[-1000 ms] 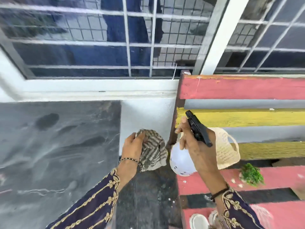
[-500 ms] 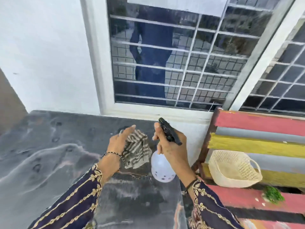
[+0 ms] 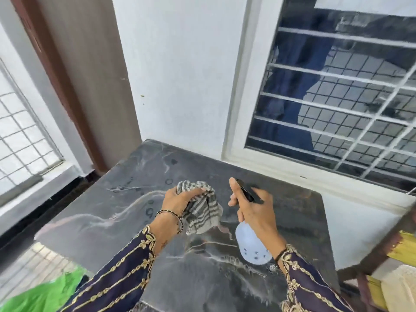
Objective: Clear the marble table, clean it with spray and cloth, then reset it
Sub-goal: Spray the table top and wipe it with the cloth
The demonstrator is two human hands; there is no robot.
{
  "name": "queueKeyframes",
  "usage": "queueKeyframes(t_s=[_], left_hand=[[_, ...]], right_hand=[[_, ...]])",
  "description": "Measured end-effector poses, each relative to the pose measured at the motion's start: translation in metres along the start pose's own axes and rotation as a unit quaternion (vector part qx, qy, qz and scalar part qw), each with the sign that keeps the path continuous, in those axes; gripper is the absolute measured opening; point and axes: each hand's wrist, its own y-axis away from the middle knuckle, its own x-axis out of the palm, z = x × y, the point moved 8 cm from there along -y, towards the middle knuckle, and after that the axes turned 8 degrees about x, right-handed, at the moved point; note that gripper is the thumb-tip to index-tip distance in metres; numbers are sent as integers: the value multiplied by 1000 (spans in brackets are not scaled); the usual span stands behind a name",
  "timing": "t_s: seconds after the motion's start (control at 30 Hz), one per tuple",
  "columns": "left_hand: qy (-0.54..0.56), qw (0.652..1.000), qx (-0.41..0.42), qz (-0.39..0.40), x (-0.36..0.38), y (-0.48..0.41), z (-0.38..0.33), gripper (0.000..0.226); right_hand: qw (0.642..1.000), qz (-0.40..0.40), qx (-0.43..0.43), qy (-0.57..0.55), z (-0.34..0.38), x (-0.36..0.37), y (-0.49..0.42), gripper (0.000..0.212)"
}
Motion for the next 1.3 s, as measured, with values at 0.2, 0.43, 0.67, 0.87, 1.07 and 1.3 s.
queueKeyframes(t_s=[0.2, 0.43, 0.67, 0.87, 1.07, 1.3], left_hand=[[-10, 998, -13, -68, -84, -61, 3, 24], [5, 985, -50, -168, -174, -96, 18, 24], [33, 971, -62, -227, -239, -107, 28, 21], [53, 965, -47, -251, -276, -97, 14, 25], [75, 953, -17, -292, -330, -73, -3, 31], [41, 949, -8, -312, -390, -43, -8, 34]], right_hand=[[998, 36, 50, 32, -21, 95, -76, 78], [991, 72, 87, 74, -18, 215, -160, 79], [959, 40, 101, 260, -11, 278, -196, 85], [971, 75, 145, 177, -12, 290, -166, 83], [957, 102, 111, 246, -1, 319, -96, 88], [952, 156, 145, 219, -8, 351, -24, 91]])
